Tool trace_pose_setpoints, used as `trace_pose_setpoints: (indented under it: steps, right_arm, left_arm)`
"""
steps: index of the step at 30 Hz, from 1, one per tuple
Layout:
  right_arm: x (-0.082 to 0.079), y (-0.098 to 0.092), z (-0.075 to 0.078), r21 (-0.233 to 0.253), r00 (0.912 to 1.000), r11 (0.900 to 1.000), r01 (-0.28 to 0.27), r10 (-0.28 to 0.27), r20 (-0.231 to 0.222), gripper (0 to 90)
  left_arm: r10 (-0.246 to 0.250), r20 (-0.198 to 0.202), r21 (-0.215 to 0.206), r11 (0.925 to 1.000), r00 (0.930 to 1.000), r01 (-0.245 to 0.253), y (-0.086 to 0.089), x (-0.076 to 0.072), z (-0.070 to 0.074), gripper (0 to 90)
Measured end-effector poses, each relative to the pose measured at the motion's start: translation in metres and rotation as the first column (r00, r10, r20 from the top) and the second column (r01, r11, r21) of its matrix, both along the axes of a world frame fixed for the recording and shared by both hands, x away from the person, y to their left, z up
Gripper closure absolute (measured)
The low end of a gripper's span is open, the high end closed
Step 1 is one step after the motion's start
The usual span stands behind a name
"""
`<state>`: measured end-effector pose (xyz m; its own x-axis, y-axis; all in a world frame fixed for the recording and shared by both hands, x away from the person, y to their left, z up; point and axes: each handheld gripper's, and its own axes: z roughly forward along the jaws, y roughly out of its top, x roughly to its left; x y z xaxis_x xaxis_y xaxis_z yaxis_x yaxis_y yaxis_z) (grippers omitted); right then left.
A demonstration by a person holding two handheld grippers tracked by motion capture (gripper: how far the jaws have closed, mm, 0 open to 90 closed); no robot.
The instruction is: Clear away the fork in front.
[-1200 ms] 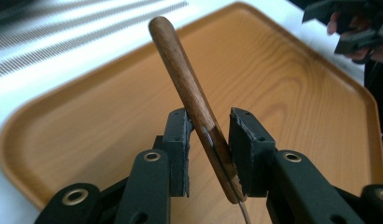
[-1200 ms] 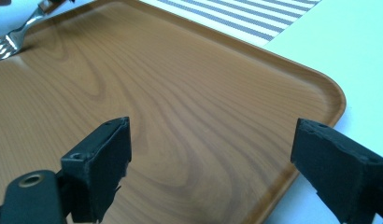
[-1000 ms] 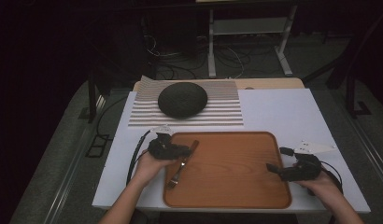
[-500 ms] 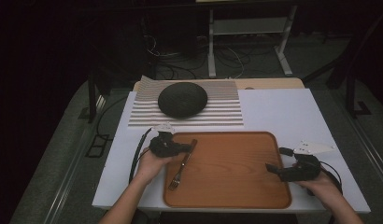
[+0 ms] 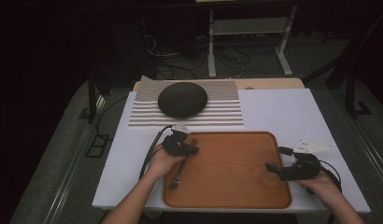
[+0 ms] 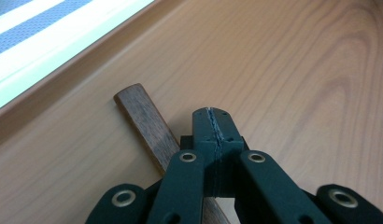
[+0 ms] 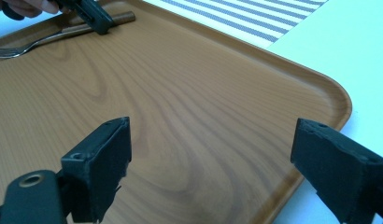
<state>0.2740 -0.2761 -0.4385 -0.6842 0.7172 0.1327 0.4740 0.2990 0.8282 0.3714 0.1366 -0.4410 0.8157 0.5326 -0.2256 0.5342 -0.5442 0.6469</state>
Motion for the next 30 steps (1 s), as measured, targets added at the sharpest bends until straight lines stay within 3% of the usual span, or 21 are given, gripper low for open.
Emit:
trace_pose_setpoints:
  steps: [16,23,30]
  right_arm:
    - [-0.002,0.000,0.001,-0.004,1.0000,1.000,0.004,-0.004,0.005,12.8]
    - [-0.002,0.000,0.001,-0.004,1.0000,1.000,0.005,-0.004,0.006,12.8]
    - [-0.002,-0.001,0.001,-0.008,1.0000,1.000,0.007,-0.007,0.006,12.9]
  left_arm:
    - [0.073,0.009,0.024,0.9970,0.9973,-0.073,0.034,0.002,0.002,89.4]
    - [0.081,0.014,0.033,0.9962,0.9967,-0.081,0.045,0.003,0.002,88.4]
    - [0.069,0.024,-0.004,0.9976,0.9973,-0.069,0.046,0.000,0.006,81.1]
